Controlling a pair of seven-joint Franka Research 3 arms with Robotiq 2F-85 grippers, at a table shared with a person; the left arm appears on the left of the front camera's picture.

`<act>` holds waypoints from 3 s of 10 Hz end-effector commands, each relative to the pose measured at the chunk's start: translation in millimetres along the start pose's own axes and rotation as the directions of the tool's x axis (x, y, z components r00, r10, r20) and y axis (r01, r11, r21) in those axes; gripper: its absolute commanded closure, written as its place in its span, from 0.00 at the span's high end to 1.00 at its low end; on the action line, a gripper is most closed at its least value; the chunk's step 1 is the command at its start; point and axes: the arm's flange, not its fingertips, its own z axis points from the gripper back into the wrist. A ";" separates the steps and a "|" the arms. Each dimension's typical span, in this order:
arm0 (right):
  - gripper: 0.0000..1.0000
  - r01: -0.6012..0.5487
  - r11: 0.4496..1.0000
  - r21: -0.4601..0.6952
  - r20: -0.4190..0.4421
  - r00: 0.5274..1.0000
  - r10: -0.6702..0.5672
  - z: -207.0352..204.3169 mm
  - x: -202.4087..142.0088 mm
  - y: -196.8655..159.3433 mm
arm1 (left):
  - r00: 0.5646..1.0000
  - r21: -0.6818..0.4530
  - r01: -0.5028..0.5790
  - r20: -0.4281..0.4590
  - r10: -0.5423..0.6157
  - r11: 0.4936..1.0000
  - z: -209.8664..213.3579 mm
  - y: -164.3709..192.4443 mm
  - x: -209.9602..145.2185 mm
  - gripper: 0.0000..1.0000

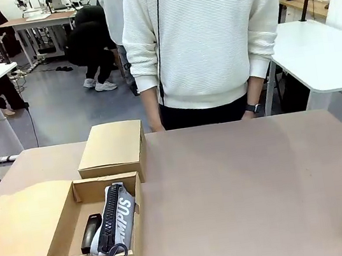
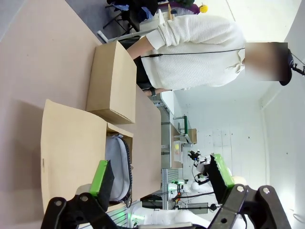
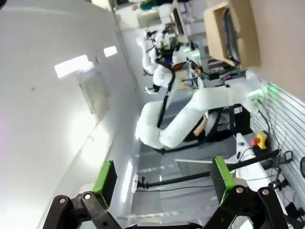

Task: Place items inside the box.
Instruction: Pick up a Pencil pouch or Stapler and place it inside the Mailer Box closest to the robot, then close the lid of the Mailer Box closest to the robot.

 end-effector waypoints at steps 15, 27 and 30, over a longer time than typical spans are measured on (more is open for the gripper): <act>1.00 0.001 0.999 -0.037 0.011 1.000 -0.001 4.3 10.0 -22.7 | 1.000 -0.026 0.014 0.008 -0.014 1.000 -1.1 -0.6 0.2 1.00; 1.00 0.001 0.999 -0.037 0.011 1.000 -0.001 4.3 10.0 -22.7 | 0.316 -0.294 0.913 0.073 -0.946 0.282 -64.2 -9.8 -145.1 1.00; 1.00 0.001 0.999 -0.037 0.011 1.000 -0.001 4.3 10.0 -22.7 | 0.431 -0.332 0.804 -0.245 -0.868 0.493 -14.6 -48.9 -66.0 1.00</act>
